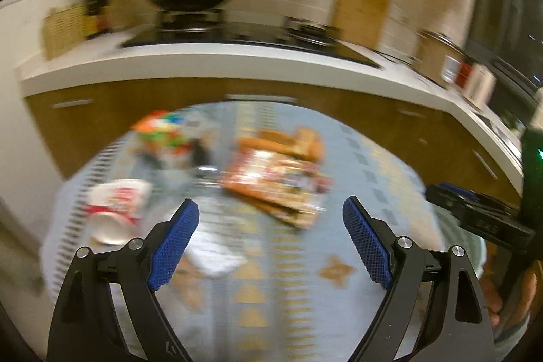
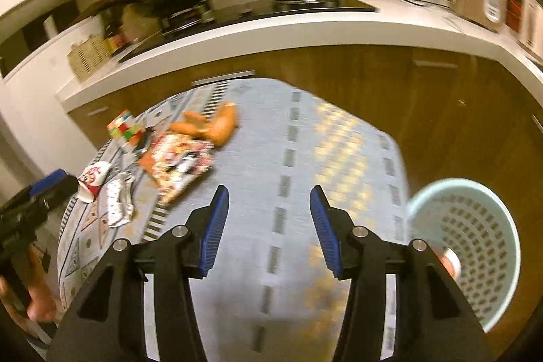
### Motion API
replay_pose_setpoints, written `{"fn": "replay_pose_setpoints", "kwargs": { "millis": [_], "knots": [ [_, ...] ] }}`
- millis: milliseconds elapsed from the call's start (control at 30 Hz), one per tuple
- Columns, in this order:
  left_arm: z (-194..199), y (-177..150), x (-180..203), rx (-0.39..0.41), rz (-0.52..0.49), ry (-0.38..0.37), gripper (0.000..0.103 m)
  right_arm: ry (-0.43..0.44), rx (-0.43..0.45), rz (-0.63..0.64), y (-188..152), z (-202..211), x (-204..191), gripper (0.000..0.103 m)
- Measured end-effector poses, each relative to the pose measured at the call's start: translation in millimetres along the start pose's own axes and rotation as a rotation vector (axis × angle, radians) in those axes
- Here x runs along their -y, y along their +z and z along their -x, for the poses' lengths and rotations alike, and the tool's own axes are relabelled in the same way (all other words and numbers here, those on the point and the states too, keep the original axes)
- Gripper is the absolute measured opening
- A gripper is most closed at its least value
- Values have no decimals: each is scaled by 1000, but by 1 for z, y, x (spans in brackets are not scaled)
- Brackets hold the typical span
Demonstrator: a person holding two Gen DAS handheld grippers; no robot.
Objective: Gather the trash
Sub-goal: 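Grasp the orange snack bag with the right tool while the left tool grasps the red-and-white paper cup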
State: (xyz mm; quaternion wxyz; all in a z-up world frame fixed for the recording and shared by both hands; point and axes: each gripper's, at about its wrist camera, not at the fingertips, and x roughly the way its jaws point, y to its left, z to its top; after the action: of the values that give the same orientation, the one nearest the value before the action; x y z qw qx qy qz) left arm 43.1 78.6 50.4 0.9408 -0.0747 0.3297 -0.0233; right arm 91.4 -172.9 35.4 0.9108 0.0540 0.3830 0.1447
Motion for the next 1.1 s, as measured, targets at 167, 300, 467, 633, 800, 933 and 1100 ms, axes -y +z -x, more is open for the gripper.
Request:
{"fn": "replay_pose_setpoints", "kwargs": {
  "millis": [167, 300, 467, 633, 800, 933, 1100],
  "knots": [
    [-1, 10, -69, -2, 105, 112, 85, 39, -18, 60, 11, -26, -41, 53],
    [-16, 12, -112, -39, 156, 184, 89, 66, -46, 102, 19, -50, -67, 54],
    [-45, 11, -143, -86, 226, 194, 89, 90, -94, 160, 24, -83, -102, 59],
    [-68, 5, -154, -115, 274, 198, 89, 73, -128, 193, 26, -109, -120, 63],
    [-81, -1, -154, -124, 271, 211, 87, 52, -165, 214, 21, -129, -122, 63],
    [-89, -8, -148, -133, 242, 233, 81, 54, -193, 216, 15, -142, -122, 64],
    [-89, -12, -145, -108, 227, 245, 81, 57, -200, 225, 11, -149, -125, 65]
  ]
}}
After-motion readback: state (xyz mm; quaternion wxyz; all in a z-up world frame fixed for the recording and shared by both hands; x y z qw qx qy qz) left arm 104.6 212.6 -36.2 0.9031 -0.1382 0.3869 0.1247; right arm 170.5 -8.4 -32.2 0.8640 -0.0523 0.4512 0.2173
